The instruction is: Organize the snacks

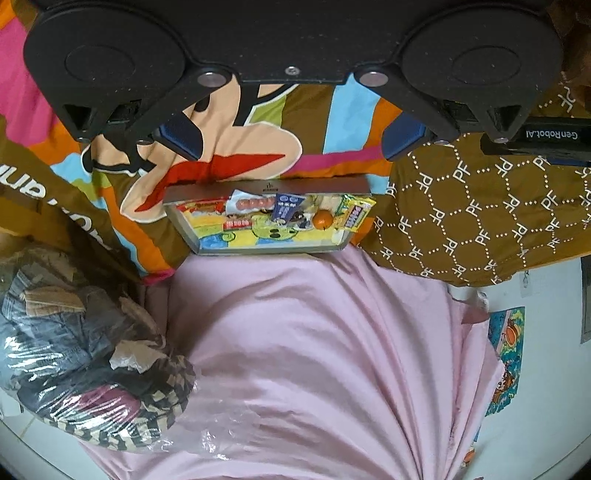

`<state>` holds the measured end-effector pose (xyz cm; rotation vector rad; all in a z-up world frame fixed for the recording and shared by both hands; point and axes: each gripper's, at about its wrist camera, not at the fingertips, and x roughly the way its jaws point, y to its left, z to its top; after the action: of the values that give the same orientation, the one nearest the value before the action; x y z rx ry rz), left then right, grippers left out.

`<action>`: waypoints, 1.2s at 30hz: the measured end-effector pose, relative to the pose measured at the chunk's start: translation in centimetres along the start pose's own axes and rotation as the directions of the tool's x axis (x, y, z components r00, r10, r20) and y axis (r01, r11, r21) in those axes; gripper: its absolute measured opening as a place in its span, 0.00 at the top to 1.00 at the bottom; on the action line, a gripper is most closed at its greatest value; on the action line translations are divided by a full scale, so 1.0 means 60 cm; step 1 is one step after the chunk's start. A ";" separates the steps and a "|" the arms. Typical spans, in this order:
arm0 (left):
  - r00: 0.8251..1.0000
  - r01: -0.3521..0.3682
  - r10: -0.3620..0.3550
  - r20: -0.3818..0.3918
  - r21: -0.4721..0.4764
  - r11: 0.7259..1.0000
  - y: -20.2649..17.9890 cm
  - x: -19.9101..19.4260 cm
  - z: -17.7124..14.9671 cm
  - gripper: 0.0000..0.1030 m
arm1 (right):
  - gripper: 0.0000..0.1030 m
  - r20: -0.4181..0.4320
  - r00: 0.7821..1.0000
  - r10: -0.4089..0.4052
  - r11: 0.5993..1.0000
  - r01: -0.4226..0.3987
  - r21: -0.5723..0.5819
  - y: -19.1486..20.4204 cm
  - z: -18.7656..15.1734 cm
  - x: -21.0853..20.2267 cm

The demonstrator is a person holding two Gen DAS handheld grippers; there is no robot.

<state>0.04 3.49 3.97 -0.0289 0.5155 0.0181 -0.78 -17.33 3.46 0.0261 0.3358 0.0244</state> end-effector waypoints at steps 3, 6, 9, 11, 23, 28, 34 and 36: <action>1.000 0.000 0.000 -0.010 0.012 1.000 -0.002 0.007 -0.009 0.00 | 0.01 -0.020 1.000 0.005 1.000 -0.005 0.023 -0.007 -0.010 0.005; 1.000 0.002 -0.002 -0.018 0.024 1.000 -0.005 0.012 -0.016 0.00 | 0.01 -0.032 0.999 -0.002 1.000 0.003 0.022 -0.009 -0.017 0.010; 1.000 0.004 -0.003 -0.019 0.027 1.000 -0.007 0.015 -0.020 0.00 | 0.01 -0.039 0.999 -0.002 0.999 0.003 0.033 -0.013 -0.022 0.015; 1.000 0.006 -0.006 -0.016 0.028 1.000 -0.007 0.017 -0.021 0.00 | 0.01 -0.043 0.999 0.002 0.999 -0.001 0.034 -0.013 -0.026 0.019; 1.000 -0.010 0.011 -0.003 0.042 0.999 -0.010 0.028 -0.035 0.00 | 0.01 -0.039 0.999 0.012 0.999 -0.011 0.043 -0.013 -0.040 0.030; 1.000 -0.004 0.004 -0.006 0.049 0.999 -0.012 0.029 -0.037 0.00 | 0.01 -0.045 0.999 0.012 0.999 -0.009 0.049 -0.016 -0.041 0.033; 1.000 0.003 -0.003 -0.004 0.054 0.999 -0.017 0.027 -0.038 0.00 | 0.01 -0.049 0.999 0.014 0.999 -0.011 0.052 -0.018 -0.043 0.035; 1.000 0.005 -0.005 0.000 0.057 0.998 -0.018 0.026 -0.038 0.00 | 0.01 -0.049 0.999 0.016 0.999 -0.013 0.048 -0.017 -0.043 0.036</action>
<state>0.30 2.35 1.23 0.0257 0.5152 -0.0011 0.41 -18.24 0.30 0.0754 0.3855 0.0314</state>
